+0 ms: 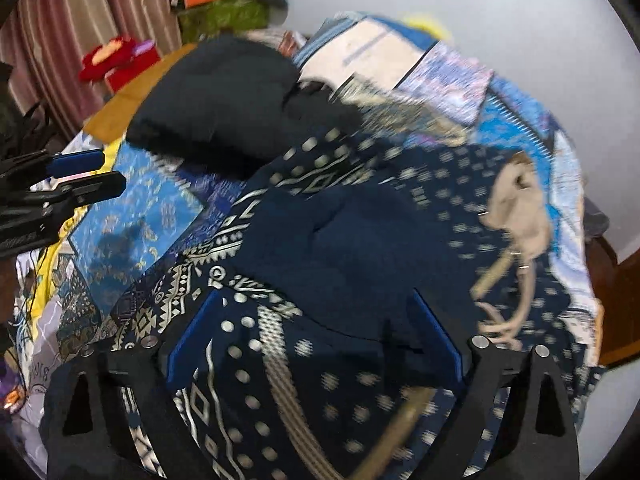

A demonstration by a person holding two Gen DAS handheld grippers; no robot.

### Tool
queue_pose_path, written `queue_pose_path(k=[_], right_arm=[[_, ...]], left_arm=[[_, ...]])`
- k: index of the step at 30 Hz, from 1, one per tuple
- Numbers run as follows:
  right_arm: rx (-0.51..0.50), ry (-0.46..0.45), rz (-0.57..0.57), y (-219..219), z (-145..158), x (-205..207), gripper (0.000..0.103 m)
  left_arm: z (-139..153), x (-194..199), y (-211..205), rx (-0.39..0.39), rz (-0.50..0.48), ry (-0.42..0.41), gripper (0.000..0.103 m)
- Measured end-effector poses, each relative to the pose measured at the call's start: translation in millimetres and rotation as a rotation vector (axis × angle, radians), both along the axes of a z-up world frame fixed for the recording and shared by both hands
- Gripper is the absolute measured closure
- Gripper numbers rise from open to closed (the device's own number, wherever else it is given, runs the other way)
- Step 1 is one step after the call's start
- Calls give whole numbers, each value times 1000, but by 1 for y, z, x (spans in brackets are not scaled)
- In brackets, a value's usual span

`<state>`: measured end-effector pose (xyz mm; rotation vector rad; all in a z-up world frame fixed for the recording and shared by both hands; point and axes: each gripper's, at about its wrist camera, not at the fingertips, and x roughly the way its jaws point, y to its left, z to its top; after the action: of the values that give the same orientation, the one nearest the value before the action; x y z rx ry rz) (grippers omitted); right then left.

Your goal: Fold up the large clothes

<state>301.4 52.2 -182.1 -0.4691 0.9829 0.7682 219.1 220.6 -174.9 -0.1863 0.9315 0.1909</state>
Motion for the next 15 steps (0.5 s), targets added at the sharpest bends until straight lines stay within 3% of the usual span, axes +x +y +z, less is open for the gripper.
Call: queue_pose_path(k=[3, 6, 11, 13, 15], right_arm=[[-18, 73, 13, 18, -21, 5, 16], [-52, 116, 17, 29, -38, 10, 35], [-73, 60, -7, 34, -47, 10, 54], [-94, 11, -17, 32, -46, 8, 89], [-83, 10, -26, 25, -43, 9, 93]], left_arm=[[-14, -2, 3, -13, 1, 26, 47], [-27, -4, 4, -15, 1, 50, 47], [-44, -4, -2, -40, -18, 86, 47], [-50, -2, -9, -51, -36, 104, 47], [-54, 2, -17, -56, -58, 115, 47]])
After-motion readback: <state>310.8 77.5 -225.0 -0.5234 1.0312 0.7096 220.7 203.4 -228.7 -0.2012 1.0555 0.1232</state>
